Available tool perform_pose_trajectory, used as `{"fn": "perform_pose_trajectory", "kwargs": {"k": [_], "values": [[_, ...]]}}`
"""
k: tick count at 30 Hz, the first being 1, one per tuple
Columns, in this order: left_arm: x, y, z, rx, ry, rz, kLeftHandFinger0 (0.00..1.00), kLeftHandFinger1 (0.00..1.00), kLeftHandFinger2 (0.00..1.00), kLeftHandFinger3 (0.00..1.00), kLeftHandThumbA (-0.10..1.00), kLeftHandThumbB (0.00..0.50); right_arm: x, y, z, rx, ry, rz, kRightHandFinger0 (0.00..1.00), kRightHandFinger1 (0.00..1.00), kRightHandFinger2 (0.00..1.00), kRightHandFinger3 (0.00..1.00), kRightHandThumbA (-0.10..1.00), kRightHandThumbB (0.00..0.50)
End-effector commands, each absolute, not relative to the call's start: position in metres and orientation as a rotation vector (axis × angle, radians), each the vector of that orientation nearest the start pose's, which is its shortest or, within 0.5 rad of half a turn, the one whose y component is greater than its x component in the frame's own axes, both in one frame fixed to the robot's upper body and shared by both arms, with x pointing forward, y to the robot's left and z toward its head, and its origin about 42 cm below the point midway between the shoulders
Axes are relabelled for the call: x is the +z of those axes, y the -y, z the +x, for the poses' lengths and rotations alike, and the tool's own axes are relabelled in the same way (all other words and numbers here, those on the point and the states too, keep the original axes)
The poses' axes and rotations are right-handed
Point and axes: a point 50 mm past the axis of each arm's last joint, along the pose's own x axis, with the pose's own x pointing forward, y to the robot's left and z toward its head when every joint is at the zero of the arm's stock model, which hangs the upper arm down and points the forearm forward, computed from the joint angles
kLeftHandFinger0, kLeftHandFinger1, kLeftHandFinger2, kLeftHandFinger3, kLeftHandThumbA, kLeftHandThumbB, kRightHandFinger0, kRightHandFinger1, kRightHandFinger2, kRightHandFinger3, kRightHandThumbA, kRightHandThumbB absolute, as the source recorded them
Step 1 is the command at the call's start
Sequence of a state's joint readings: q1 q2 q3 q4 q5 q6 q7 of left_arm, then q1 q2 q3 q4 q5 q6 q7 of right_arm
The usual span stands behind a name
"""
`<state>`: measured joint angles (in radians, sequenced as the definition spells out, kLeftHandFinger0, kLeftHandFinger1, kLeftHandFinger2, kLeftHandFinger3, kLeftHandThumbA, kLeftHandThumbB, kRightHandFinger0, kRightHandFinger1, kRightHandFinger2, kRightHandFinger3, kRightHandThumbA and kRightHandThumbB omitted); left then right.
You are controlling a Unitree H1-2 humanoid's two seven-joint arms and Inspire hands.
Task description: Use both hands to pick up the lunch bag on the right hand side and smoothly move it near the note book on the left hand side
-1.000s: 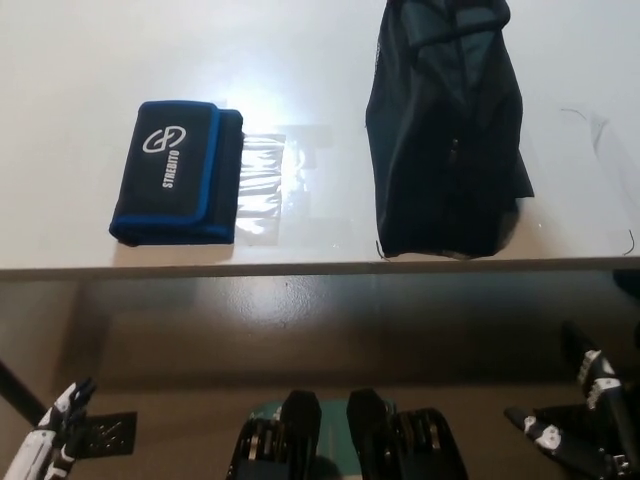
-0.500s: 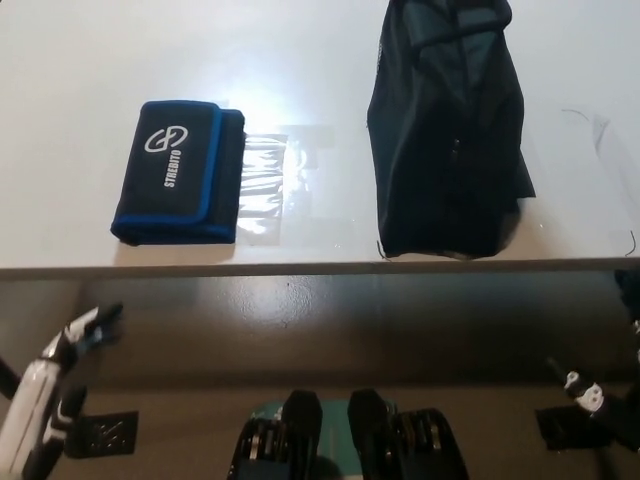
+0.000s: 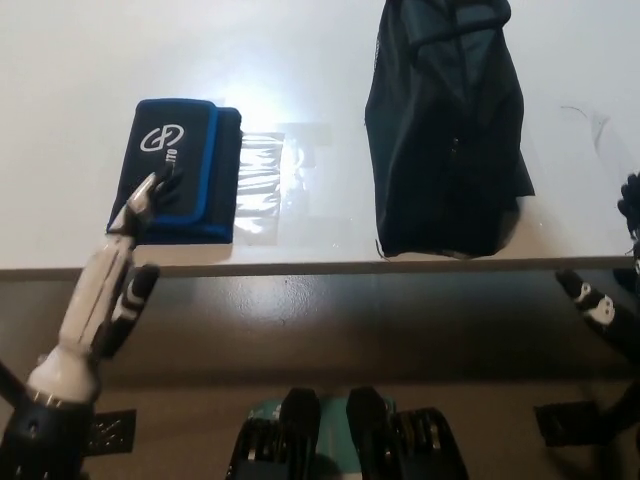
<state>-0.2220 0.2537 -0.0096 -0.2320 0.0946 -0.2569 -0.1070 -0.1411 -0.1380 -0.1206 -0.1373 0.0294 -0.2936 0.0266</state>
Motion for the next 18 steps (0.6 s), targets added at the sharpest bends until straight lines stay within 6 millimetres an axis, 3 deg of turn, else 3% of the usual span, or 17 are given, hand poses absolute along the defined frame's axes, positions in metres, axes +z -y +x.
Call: {"fn": "perform_pose_trajectory", "kwargs": {"k": [1,6,11,13,16,17,18], "values": [[0.260,-0.232,0.344,-0.249,0.606,0.380,1.00,1.00,1.00,1.00,1.00,0.327,0.212,0.269,0.330,-0.002,0.575,-0.093,1.00,1.00,1.00,1.00,1.00,0.382],[0.273,-0.215,0.366,-0.298,0.565,0.377,1.00,1.00,1.00,1.00,1.00,0.249,0.216,0.266,0.341,0.011,0.567,-0.084,1.00,1.00,1.00,1.00,1.00,0.378],[0.285,-0.194,0.392,-0.331,0.546,0.375,1.00,1.00,1.00,1.00,1.00,0.274,0.213,0.265,0.353,0.019,0.538,-0.002,1.00,1.00,1.00,1.00,1.00,0.350],[0.286,-0.184,0.404,-0.359,0.526,0.333,1.00,1.00,1.00,1.00,1.00,0.278,0.210,0.265,0.358,0.027,0.520,0.027,1.00,1.00,1.00,1.00,1.00,0.310],[0.290,-0.175,0.416,-0.374,0.488,0.284,1.00,1.00,1.00,1.00,1.00,0.302,0.209,0.264,0.364,0.025,0.490,0.043,1.00,1.00,1.00,1.00,1.00,0.308],[0.291,-0.171,0.422,-0.371,0.473,0.261,1.00,1.00,1.00,1.00,1.00,0.319,0.207,0.265,0.368,0.032,0.480,0.047,1.00,1.00,1.00,1.00,1.00,0.270],[0.291,-0.168,0.427,-0.367,0.460,0.237,1.00,1.00,1.00,1.00,1.00,0.320,0.207,0.265,0.371,0.037,0.475,0.050,1.00,1.00,1.00,1.00,1.00,0.264]]}}
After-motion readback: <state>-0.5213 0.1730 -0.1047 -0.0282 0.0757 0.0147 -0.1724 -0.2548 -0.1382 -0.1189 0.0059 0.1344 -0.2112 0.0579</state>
